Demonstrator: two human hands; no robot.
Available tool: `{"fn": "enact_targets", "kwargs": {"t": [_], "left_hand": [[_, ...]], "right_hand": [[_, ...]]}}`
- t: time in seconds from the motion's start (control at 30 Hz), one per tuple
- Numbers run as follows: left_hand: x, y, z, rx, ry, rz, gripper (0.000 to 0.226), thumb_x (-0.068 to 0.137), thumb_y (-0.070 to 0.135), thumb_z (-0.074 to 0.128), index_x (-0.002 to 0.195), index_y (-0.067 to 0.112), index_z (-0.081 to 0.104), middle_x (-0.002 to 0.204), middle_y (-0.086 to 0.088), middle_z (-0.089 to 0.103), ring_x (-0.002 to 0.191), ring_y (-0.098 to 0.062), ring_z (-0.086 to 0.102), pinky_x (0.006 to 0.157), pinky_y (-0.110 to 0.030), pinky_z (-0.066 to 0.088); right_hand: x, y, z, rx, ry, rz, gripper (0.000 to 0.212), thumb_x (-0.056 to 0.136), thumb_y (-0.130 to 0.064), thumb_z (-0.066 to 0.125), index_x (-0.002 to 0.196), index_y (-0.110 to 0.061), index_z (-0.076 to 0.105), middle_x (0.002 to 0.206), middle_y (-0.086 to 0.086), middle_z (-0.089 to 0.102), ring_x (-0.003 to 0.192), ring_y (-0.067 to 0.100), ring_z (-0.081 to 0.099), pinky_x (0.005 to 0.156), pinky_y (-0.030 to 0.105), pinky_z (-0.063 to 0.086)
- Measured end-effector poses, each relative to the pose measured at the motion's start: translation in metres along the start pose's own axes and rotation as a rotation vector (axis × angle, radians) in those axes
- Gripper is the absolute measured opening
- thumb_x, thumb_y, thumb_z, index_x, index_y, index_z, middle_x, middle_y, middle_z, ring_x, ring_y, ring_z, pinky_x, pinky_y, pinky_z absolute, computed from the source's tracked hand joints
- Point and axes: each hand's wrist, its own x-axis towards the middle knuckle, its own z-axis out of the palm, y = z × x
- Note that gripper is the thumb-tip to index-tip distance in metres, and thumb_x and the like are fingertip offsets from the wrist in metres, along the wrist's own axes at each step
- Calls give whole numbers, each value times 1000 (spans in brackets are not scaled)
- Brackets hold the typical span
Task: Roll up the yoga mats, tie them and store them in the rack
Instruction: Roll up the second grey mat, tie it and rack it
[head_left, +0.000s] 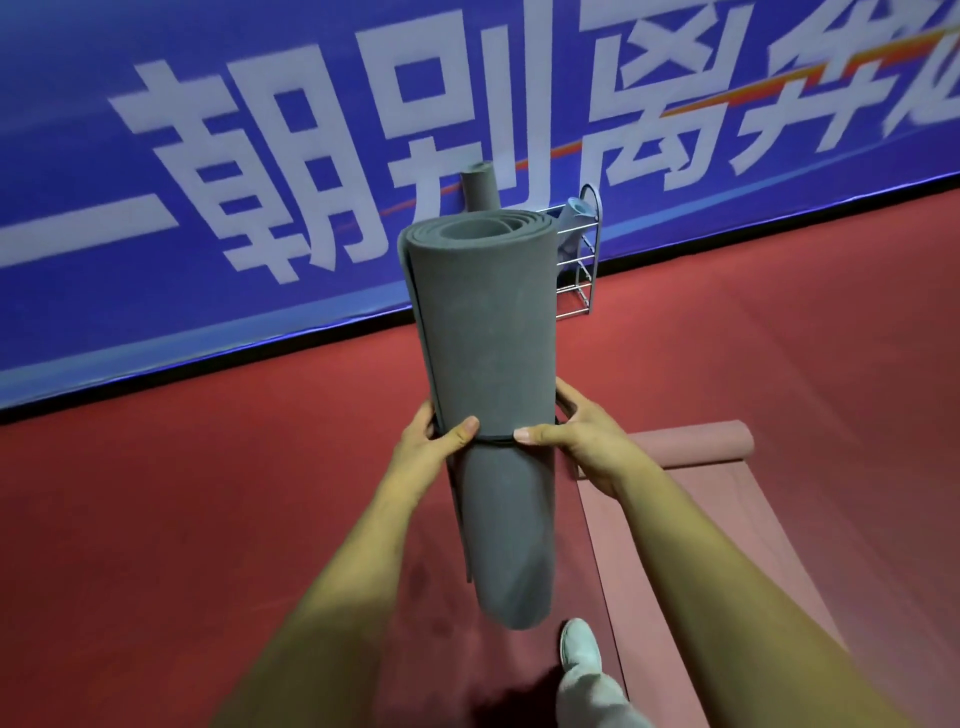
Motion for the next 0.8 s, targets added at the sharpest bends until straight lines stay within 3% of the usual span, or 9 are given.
{"fn": "enact_targets", "kwargs": {"t": [0.07, 0.13, 0.3, 0.47, 0.63, 0.8], "left_hand": [[42, 7, -3, -15, 9, 3, 78, 64, 38, 87, 133, 22, 54, 126, 0, 67, 106, -8, 63, 98, -37, 48], [87, 21, -5, -30, 16, -4, 77, 65, 35, 83, 134, 20, 53, 126, -2, 66, 103, -7, 63, 85, -23, 50], [192, 63, -16, -55, 39, -4, 82, 58, 43, 81, 133, 24, 54, 126, 1, 66, 113, -11, 62, 97, -28, 46], [297, 93, -35, -82, 7, 5, 83, 59, 44, 81, 135, 27, 52, 126, 6, 67, 119, -9, 60, 103, -33, 46], [432, 109, -55, -95, -67, -1, 69, 65, 32, 85, 127, 30, 55, 128, 3, 66, 117, -8, 61, 102, -30, 46], [578, 132, -66, -42, -209, 27, 69, 80, 5, 74, 140, 21, 45, 131, 1, 61, 111, 2, 60, 98, -19, 47]], "right_hand": [[46, -7, -10, -8, -13, 0, 75, 71, 9, 79, 137, -19, 55, 126, -7, 68, 119, 12, 62, 105, 34, 49], [94, -21, -21, -28, -32, 8, 76, 71, 8, 79, 137, -19, 54, 127, -5, 67, 120, 13, 62, 103, 32, 50], [208, -66, -45, -89, -96, 9, 80, 70, 5, 82, 139, -20, 51, 129, -5, 66, 119, 11, 63, 101, 30, 50], [316, -97, -57, -134, -71, 2, 76, 69, 9, 81, 135, -20, 55, 121, -7, 69, 107, 5, 67, 83, 18, 54], [441, -109, -78, -251, 16, -11, 70, 67, 0, 87, 124, -29, 60, 119, -9, 70, 109, 7, 66, 87, 20, 53], [552, -126, -108, -286, 150, 3, 66, 64, -4, 84, 122, -30, 64, 115, -12, 72, 112, 12, 63, 92, 25, 51]]}}
